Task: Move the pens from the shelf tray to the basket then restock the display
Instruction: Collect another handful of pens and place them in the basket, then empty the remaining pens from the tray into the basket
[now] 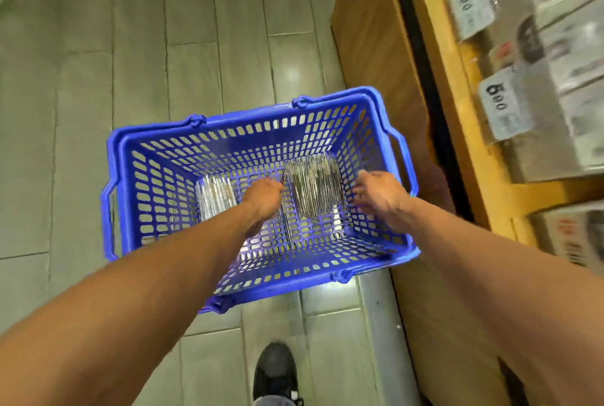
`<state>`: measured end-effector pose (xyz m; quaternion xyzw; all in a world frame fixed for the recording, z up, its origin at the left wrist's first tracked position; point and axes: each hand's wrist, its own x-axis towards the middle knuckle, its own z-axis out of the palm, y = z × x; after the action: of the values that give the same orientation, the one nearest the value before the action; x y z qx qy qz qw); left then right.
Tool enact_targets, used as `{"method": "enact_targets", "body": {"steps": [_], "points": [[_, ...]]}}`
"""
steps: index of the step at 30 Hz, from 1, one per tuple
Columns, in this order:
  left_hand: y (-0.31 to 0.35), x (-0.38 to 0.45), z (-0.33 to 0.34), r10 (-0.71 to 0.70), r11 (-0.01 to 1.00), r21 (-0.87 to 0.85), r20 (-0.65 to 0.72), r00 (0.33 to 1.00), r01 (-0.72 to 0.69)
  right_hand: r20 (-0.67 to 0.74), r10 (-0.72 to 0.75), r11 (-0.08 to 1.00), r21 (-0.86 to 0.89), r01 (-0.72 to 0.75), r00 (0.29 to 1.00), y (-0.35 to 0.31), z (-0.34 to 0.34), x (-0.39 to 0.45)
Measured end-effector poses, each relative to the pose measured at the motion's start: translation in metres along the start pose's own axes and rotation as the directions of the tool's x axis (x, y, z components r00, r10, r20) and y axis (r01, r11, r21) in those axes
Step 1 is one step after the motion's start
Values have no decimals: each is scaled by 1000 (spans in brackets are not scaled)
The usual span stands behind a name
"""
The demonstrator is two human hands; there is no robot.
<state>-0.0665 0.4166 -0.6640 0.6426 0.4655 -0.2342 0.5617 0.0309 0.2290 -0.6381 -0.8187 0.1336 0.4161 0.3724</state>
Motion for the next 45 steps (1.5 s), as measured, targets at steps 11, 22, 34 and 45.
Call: {"method": "enact_targets", "body": {"steps": [11, 22, 34, 45], "points": [[148, -282, -63, 34, 975, -220, 143, 989, -2, 77, 117, 771, 622, -139, 990, -109, -109, -278], [319, -511, -51, 293, 955, -160, 364, 884, -250, -163, -8, 440, 886, 150, 987, -137, -296, -535], [382, -653, 146, 211, 943, 39, 697, 685, -330, -416, 140, 187, 902, 388, 899, -6, -409, -621], [377, -659, 249, 40, 827, 336, 766, 642, -452, -405, 495, 667, 745, -37, 768, 74, -411, -594]]}}
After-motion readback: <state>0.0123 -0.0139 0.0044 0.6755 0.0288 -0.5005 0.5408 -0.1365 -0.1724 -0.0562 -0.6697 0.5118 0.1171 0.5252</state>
